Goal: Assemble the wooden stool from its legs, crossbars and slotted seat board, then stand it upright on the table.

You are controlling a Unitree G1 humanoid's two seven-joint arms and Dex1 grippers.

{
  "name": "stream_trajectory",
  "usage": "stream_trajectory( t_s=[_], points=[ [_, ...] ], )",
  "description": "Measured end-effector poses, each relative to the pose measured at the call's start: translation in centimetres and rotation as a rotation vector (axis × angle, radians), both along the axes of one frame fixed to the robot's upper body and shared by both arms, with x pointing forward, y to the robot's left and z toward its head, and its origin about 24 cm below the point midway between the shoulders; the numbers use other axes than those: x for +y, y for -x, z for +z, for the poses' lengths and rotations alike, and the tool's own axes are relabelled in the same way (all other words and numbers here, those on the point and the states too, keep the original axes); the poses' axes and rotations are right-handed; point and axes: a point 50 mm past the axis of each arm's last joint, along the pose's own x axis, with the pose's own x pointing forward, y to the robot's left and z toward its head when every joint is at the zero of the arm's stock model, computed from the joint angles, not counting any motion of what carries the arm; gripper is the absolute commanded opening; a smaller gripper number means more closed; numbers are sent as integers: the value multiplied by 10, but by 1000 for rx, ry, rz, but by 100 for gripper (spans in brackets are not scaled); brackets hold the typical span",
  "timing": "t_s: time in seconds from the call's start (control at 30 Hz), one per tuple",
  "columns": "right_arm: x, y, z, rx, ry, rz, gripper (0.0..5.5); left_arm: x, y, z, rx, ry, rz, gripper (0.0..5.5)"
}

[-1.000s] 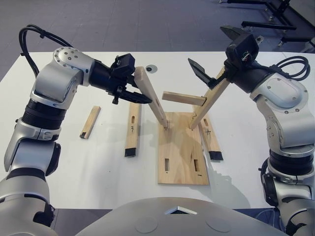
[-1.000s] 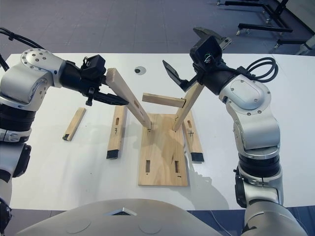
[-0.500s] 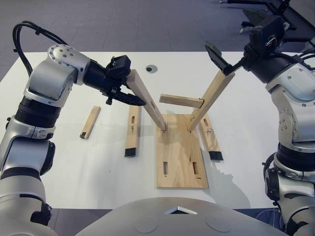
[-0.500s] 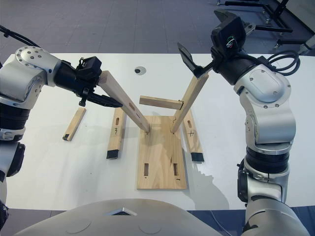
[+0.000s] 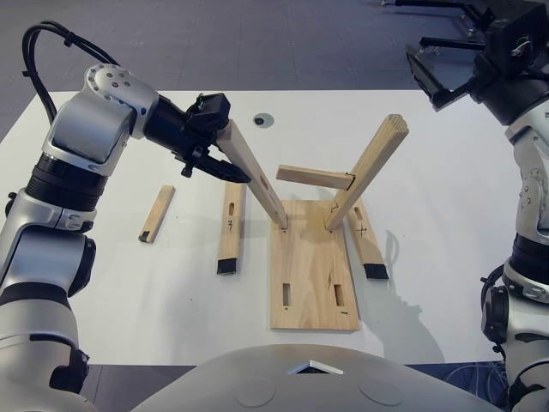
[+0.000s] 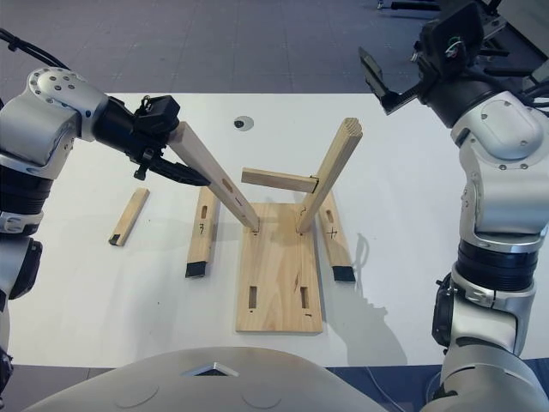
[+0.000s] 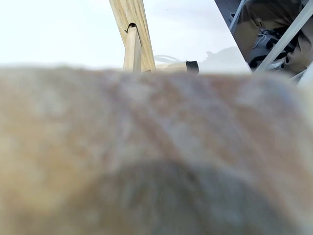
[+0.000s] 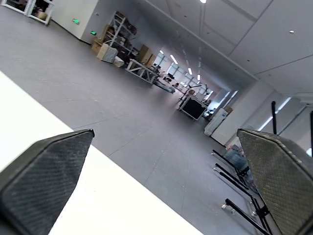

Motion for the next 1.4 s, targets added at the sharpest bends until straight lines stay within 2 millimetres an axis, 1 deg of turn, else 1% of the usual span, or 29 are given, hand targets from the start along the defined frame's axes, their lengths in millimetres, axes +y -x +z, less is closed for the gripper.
stream_trajectory(
  t_s=[0.13,0.4,0.53,0.83,1.23,1.4],
  points=[
    [10,0,-18,80,35,57,540,0,-2,-1,7,-23,-12,202],
    [18,4,-17,70,52,88,540,-6,-6,2,-6,-19,-28,202],
    [18,5,-16,72,51,83,540,-10,-6,3,-11,-7,-39,202],
    [19,5,-18,79,38,78,540,-14,-5,2,-35,-48,-91,202],
    [21,7,-22,81,11,57,540,-22,-20,0,8,-70,-110,202],
    [19,8,-23,81,4,42,540,-27,-16,4,-20,-96,-151,202]
  ],
)
